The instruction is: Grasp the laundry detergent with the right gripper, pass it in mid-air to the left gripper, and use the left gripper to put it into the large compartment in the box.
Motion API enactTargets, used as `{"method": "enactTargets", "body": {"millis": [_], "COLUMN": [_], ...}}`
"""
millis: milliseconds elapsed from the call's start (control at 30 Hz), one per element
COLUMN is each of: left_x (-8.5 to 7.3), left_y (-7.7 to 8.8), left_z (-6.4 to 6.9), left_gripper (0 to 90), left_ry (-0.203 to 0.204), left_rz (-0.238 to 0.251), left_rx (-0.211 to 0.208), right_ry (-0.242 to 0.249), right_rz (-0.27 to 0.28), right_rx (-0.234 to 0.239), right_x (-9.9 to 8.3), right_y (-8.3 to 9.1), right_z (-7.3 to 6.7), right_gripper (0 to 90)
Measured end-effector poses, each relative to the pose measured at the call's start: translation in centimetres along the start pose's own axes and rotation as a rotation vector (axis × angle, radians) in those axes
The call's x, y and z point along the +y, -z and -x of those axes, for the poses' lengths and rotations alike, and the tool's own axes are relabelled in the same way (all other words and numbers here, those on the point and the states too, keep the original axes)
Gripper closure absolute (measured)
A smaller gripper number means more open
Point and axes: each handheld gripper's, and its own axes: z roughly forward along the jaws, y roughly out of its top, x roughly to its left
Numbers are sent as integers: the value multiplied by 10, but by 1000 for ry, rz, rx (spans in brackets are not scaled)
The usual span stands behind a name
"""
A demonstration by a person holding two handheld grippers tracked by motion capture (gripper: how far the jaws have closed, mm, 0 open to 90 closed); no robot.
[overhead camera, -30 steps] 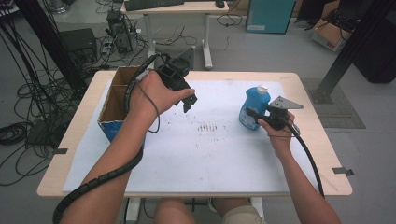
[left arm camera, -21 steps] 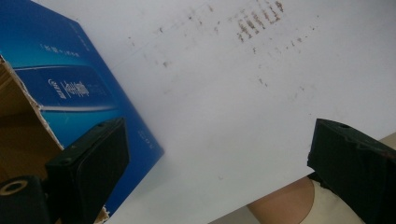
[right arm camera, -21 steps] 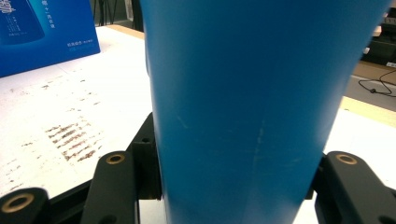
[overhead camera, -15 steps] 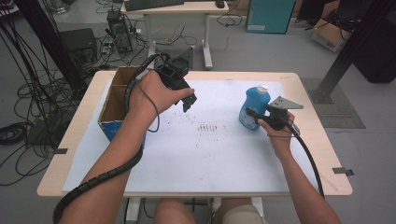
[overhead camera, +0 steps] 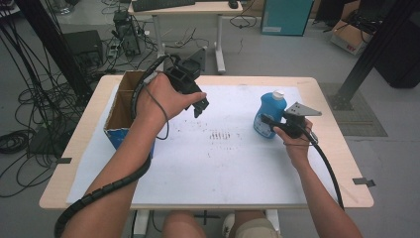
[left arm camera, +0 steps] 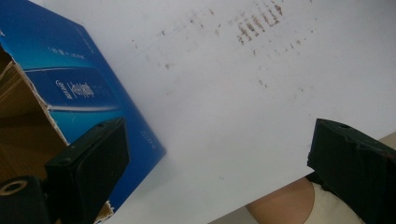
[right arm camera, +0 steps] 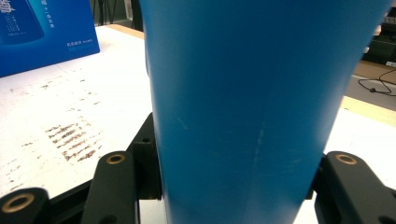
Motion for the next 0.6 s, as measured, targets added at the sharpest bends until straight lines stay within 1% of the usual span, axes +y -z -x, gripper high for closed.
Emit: {"method": "enactTargets", "body": {"millis": [67, 100, 167, 300, 600], "left_x": [0, -1, -1, -1, -1], "left_y": [0, 0, -1, -2, -1], "left_z": [-1, -1, -1, -1, -2], "left_gripper": [57, 57, 57, 57, 57], "left_ry": [-1, 9, 10, 1, 3], "left_rz": [1, 7, 8, 1, 0], "left_rx": [-2, -4, -5, -3, 0], "right_ry": [0, 0, 0, 3, 5], "right_rz": [0, -1, 0, 1, 1], "right_rx": [0, 0, 0, 0, -1], "right_x": [0, 0, 0, 0, 0], "right_y": [0, 0, 0, 0, 0], "right_z": [0, 0, 0, 0, 0], "right_gripper": [447, 447, 447, 448, 449]}}
